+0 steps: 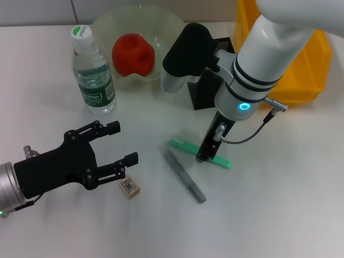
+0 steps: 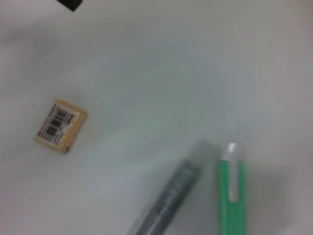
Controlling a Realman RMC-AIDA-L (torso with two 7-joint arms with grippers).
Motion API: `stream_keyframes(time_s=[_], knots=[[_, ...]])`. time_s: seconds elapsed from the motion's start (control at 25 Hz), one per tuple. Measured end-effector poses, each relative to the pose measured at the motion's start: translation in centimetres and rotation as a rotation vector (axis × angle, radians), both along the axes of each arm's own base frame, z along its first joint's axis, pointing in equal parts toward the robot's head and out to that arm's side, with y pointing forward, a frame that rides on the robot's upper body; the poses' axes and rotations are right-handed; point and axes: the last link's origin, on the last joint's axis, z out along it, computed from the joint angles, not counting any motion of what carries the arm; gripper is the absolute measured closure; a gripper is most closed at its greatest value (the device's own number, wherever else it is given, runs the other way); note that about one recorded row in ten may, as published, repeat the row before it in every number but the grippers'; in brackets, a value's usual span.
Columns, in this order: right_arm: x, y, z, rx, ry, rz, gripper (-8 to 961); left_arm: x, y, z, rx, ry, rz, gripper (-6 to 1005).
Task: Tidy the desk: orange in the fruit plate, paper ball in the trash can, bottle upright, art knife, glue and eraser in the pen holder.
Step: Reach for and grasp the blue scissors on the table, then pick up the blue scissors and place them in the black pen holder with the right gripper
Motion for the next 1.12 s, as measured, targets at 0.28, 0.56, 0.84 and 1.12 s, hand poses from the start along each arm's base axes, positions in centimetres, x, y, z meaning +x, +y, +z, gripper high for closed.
stream_keyframes(time_s=[0.28, 0.56, 0.84, 1.12], knots=[[-0.05, 0.02, -0.05, -0.001, -0.007, 0.010, 760, 0.13, 0.18, 0.00, 0.001, 0.000, -0.005, 200], [-0.07, 0.03, -0.02, 0.000, -0.004, 0.012, 779, 0.24, 0.37, 0.04, 0.004, 0.000, -0.008, 201], [-0.08, 0.02, 0.03, -0.004, -0.003, 0.014, 778, 0.25, 0.43, 0.03, 0.004, 0.002, -0.008, 201], [-0.23, -0.04, 0.08, -0.004, 0.014, 0.019, 779, 0.19, 0.50, 0.07, 0.009, 0.003, -0.003, 201]])
